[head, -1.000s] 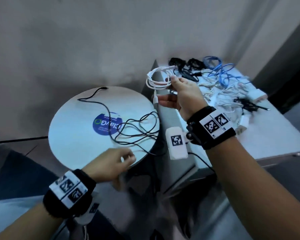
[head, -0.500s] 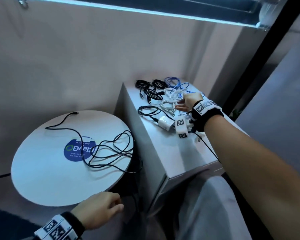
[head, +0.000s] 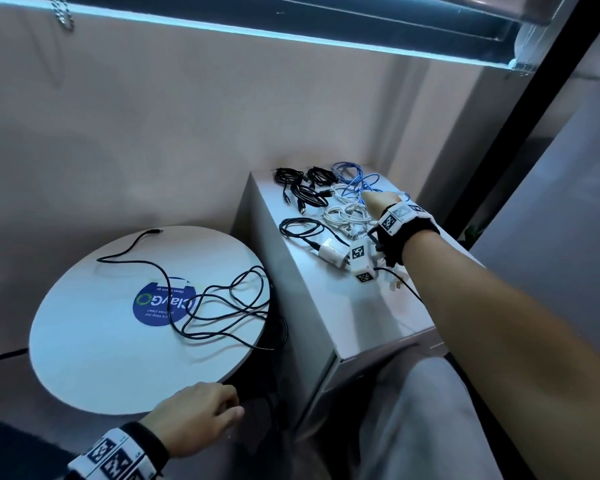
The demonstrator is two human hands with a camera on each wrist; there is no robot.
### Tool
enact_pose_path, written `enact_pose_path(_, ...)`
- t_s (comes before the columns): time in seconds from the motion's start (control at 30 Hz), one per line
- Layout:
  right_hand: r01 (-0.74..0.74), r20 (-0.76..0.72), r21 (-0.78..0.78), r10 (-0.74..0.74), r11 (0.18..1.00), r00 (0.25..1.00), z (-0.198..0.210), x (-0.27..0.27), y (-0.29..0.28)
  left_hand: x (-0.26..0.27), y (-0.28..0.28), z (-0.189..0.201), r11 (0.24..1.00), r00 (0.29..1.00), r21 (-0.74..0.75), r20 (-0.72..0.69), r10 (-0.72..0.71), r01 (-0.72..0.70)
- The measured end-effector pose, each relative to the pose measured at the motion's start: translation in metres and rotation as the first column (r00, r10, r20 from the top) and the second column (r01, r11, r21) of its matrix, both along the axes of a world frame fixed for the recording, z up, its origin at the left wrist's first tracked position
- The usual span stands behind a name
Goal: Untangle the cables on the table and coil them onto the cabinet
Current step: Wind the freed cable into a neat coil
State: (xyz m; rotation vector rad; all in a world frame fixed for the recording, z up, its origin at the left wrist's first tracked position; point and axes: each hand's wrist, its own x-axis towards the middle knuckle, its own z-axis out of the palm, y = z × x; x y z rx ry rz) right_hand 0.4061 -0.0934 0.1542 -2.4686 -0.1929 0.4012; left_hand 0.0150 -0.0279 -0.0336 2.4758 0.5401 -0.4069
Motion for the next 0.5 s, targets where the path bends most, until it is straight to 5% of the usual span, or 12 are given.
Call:
enact_pose_path(0.1, 0.041, 0.104, -0.033, -0.038, 0.999, 0.994, 0.012, -0.022, 0.008, 0.002, -0.001, 0.000, 1.000, 1.000, 0.009, -0.014, -0.012, 0.012)
enact_pose_path(0.23, -0.172, 0.204, 0.070, 0.154, 0.983, 0.967, 0.019, -0.066, 0.031, 0.004, -0.005, 0.003, 1.000, 0.998, -0.006, -0.054, -0.024, 0.023)
enact_pose_path(0.5, -0.595, 0.199, 0.112, 0.569, 0.796, 0.798, -0.006, -0.165, 0.094, 0.005, 0.001, 0.008, 0.999, 0.994, 0.025, -0.106, -0.018, 0.021)
